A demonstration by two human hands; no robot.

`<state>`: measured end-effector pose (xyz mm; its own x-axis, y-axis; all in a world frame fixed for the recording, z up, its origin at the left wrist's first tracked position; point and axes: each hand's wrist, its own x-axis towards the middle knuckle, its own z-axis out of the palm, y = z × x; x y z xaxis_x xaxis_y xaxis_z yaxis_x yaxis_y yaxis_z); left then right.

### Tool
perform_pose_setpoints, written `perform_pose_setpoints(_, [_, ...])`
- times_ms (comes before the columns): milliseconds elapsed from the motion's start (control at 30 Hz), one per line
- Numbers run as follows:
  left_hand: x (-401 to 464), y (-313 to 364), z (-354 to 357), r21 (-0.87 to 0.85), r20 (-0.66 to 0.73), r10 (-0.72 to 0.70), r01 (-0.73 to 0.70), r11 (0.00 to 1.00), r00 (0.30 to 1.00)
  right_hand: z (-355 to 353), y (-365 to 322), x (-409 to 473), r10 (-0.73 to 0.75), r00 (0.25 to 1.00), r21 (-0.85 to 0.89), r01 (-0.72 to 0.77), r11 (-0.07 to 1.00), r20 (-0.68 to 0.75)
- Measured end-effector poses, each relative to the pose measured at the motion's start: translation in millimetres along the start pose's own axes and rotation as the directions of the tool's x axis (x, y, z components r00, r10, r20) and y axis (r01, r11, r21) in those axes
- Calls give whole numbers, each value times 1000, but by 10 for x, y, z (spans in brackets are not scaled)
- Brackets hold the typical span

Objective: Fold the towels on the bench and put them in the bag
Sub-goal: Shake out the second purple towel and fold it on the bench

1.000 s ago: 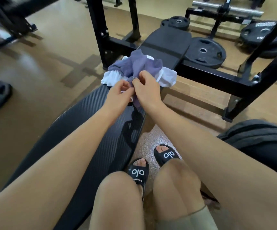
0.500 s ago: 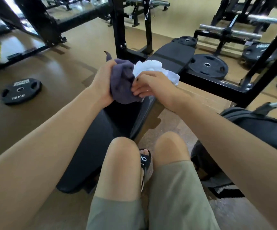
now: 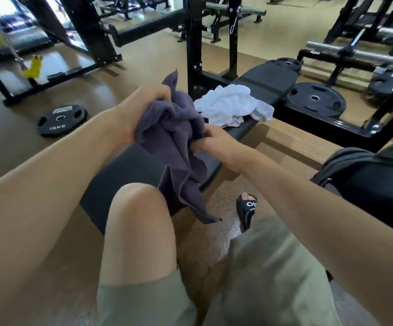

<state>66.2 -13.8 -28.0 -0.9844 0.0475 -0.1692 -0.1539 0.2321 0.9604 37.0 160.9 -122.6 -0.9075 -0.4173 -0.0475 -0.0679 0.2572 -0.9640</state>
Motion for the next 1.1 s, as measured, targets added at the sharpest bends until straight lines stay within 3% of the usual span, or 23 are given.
perform_pose_setpoints(133, [37,8,-253,65,-122,-20,28,997,992,-30,14,34,71,995,47,-68,997,-66])
perform_pose_setpoints(200, [94,-107,-415,338,-244,95,-7,941,965,-51,8,81,54,989,48,-48,998,-140])
perform_pose_setpoints(267, [185,-305,-609,697,-284,240,29,716,928,-51,-42,153,-25,964,-99,-1,995,-266])
perform_pose_setpoints(333, [233,-511,-682,852,-189,266,23,523,945,-22,-104,229,-110,930,-212,36,977,-350])
perform_pose_setpoints(367, [267,-598,-695,852,-115,250,-33,522,961,22,-137,281,-143,927,-233,62,970,-347])
perform_pose_setpoints(467, [229,-688,-515,651,159,215,-266,711,964,194,-232,365,-257,947,-320,188,929,-192])
perform_pose_setpoints(533, [270,-766,-426,616,250,208,-321,719,946,296,-268,388,-325,939,-349,269,898,-111])
perform_pose_setpoints(633, [335,-814,-420,720,179,232,-288,631,956,326,-297,407,-355,928,-332,303,893,-109])
perform_pose_setpoints(733, [378,-831,-481,705,89,331,-294,646,939,271,-290,424,-279,946,-297,223,928,-163])
perform_pose_setpoints(800, [387,-783,-495,675,25,408,-316,667,913,250,-278,416,-151,973,-102,134,986,-177])
perform_pose_setpoints(867, [396,-698,-477,613,-51,443,-322,722,895,290,-226,369,-25,999,174,33,984,-46])
perform_pose_setpoints(900, [399,-650,-451,568,-84,445,-324,756,892,337,-161,354,10,1000,198,-13,980,14])
perform_pose_setpoints(1000, [415,-541,-370,436,-127,435,-344,832,891,498,47,312,39,998,-68,-42,997,-40])
perform_pose_setpoints(1100, [413,-468,-388,502,-148,488,-360,787,860,510,167,299,24,990,-142,-44,989,-136])
